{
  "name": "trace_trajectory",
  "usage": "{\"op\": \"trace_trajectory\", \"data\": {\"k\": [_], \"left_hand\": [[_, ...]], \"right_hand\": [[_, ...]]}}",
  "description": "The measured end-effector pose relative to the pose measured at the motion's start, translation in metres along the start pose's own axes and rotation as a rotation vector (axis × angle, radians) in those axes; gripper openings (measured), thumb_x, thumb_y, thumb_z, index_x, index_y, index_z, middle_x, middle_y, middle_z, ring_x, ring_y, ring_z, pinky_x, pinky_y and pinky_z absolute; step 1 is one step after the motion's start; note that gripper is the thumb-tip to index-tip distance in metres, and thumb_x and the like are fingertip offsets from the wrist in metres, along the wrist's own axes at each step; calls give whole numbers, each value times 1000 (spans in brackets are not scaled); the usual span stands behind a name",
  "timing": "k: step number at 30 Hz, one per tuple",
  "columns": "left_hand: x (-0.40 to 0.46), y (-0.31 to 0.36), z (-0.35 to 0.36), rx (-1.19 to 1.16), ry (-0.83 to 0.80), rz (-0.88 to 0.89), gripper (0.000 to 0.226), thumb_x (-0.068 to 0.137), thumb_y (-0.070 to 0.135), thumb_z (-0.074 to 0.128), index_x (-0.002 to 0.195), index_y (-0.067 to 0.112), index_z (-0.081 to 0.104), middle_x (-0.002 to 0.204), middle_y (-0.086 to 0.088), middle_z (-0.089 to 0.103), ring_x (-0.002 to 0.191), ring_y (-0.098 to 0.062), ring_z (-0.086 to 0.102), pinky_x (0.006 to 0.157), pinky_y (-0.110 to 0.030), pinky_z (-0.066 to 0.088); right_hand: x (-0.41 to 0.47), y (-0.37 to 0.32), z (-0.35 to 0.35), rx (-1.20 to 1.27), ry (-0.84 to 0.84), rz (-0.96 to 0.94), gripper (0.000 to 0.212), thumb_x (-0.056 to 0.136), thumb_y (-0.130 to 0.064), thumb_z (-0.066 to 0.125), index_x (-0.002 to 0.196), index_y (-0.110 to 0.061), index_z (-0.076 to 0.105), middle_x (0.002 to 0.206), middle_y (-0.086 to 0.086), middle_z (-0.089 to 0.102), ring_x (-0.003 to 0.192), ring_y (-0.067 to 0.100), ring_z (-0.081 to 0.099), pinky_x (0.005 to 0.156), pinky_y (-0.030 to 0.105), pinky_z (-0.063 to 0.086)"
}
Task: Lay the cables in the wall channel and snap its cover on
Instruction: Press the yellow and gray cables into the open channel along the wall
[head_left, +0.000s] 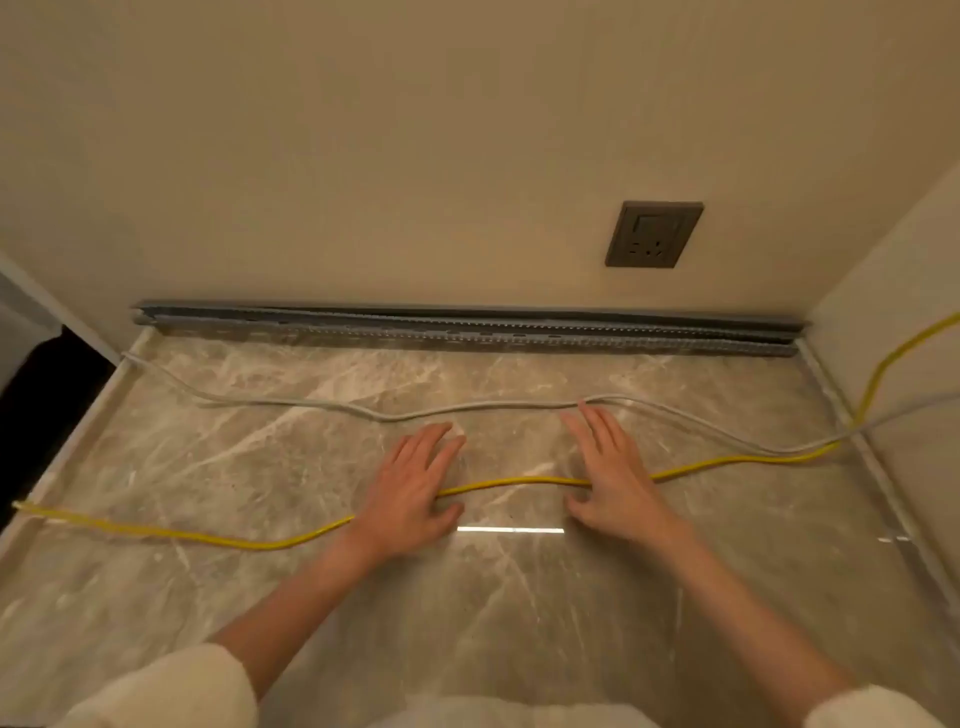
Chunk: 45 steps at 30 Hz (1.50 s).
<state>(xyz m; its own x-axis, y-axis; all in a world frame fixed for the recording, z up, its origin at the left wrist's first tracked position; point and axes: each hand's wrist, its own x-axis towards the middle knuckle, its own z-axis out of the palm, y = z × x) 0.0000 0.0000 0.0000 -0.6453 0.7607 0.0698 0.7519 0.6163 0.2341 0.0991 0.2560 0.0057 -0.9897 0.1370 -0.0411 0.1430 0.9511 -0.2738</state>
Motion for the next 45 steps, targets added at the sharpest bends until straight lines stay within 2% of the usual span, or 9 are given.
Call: {"op": "trace_trajectory", "data": {"k": [6, 11, 20, 27, 32, 37, 40, 42, 45], "left_hand": [[19, -28, -4, 21, -368, -71, 113, 70, 62, 62, 147, 26, -12, 157, -7, -18, 143, -22, -20, 115, -50, -11], [21, -51, -15, 18, -461, -141, 130, 56, 68, 70, 145, 31, -17, 157, -6, -16, 143, -22, -19, 114, -52, -14], [-10, -97, -54, 404, -675, -167, 161, 32, 54, 88, 140, 31, -28, 153, -10, -28, 141, -29, -24, 109, -64, -14], [-37, -131, -68, 559, -706, -348, 144, 54, 39, 86, 140, 28, -30, 156, -13, -19, 144, -28, -13, 114, -58, -5], [-48, -141, -69, 539, -365, -385, 87, 81, 24, 63, 148, 24, 7, 155, -15, 15, 141, -27, 22, 112, -44, 23], [-52, -150, -64, 430, 130, -642, 40, 76, 13, 67, 112, 5, 51, 108, -16, 50, 96, -34, 52, 73, -43, 45], [-55, -158, -59, 135, 307, -994, 55, 69, 25, 74, 112, 2, 49, 116, -22, 45, 103, -40, 46, 87, -47, 42], [-54, -162, -54, -96, 436, -1291, 78, 68, 25, 75, 130, 2, 35, 141, -25, 24, 129, -42, 26, 111, -51, 20], [-51, -170, -50, -322, 576, -1573, 99, 73, 23, 73, 143, -2, 7, 152, -28, -5, 142, -39, -4, 116, -49, -1]], "right_hand": [[40, -13, -4, -61, -279, 12, 113, 64, -32, 72, 149, -31, -4, 159, 6, -15, 146, 27, -14, 118, 43, -2], [67, -54, 5, -10, -372, -72, 118, 64, -34, 77, 149, -29, -5, 160, 8, -10, 146, 27, -11, 118, 44, -3], [82, -110, 33, 25, -217, -281, 109, 62, -60, 71, 148, -24, 15, 152, 9, 22, 141, 27, 14, 119, 44, 6], [93, -145, 45, 38, -201, -369, 101, 70, -63, 67, 146, -19, 19, 149, 7, 26, 140, 26, 18, 119, 43, 9], [99, -160, 54, 32, -103, -355, 63, 87, -46, 55, 139, -16, 33, 135, 10, 39, 127, 29, 33, 110, 38, 27], [114, -172, 50, -86, -57, -333, 33, 91, -12, 47, 125, -10, 46, 122, 13, 47, 114, 30, 42, 98, 36, 36], [122, -176, 46, -130, -68, -334, 37, 87, 0, 46, 123, -9, 46, 122, 13, 47, 113, 30, 43, 94, 37, 38], [124, -177, 46, -155, -75, -346, 41, 85, 3, 46, 125, -9, 44, 123, 14, 46, 114, 31, 42, 92, 38, 39], [125, -176, 47, -171, -87, -351, 47, 85, 4, 46, 129, -8, 40, 126, 15, 44, 115, 34, 41, 92, 40, 40]]}}
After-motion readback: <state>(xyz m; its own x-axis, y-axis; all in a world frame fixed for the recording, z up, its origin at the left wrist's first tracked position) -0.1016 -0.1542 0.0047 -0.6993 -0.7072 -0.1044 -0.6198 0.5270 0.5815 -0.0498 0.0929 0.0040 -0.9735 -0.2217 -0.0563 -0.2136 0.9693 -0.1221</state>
